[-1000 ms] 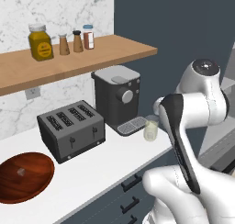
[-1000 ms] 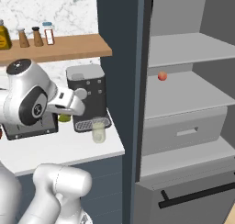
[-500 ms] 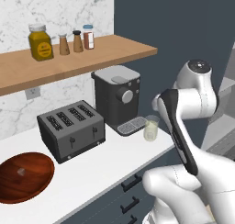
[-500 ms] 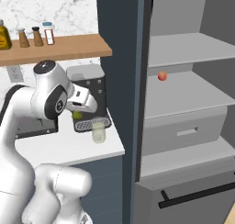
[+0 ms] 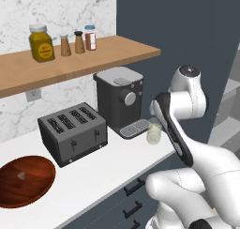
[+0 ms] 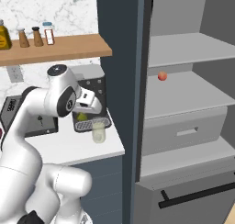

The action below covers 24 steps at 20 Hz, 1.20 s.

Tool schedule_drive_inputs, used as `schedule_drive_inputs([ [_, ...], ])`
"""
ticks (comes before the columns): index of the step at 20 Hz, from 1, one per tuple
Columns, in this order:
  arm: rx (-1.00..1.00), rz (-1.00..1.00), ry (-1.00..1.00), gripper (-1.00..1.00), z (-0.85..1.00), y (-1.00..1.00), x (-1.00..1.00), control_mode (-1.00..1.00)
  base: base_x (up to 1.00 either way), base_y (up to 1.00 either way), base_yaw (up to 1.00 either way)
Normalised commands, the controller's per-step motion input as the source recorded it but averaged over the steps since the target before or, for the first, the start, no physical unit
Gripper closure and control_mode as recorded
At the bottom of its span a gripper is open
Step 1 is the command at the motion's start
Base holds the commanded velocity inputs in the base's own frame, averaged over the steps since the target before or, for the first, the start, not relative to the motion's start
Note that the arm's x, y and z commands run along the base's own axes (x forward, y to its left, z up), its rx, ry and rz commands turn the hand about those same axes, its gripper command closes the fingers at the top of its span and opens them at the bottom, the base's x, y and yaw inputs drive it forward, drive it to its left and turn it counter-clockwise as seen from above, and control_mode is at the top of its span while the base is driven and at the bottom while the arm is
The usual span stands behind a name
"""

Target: Grab a lemon wedge from the fridge and one ice cube from the ice bowl, and put them in the glass of lemonade.

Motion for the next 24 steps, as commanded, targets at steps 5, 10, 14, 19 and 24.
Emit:
schedule_drive_inputs([
  [5,0.06,-0.01,0.03,1.00,-0.27,-0.15,0.12,-1.00,0.00,0.00,0.00],
  [10,0.00,-0.01,0.04,1.00,-0.21,0.00,0.13,-1.00,0.00,0.00,0.00],
  [14,0.00,0.00,0.00,1.00,-0.03,0.00,0.21,-1.00,0.00,0.00,0.00],
  [19,0.00,0.00,0.00,1.00,0.00,0.00,0.21,-1.00,0.00,0.00,0.00],
  [24,0.00,0.00,0.01,1.00,0.00,0.00,0.32,-1.00,0.00,0.00,0.00],
])
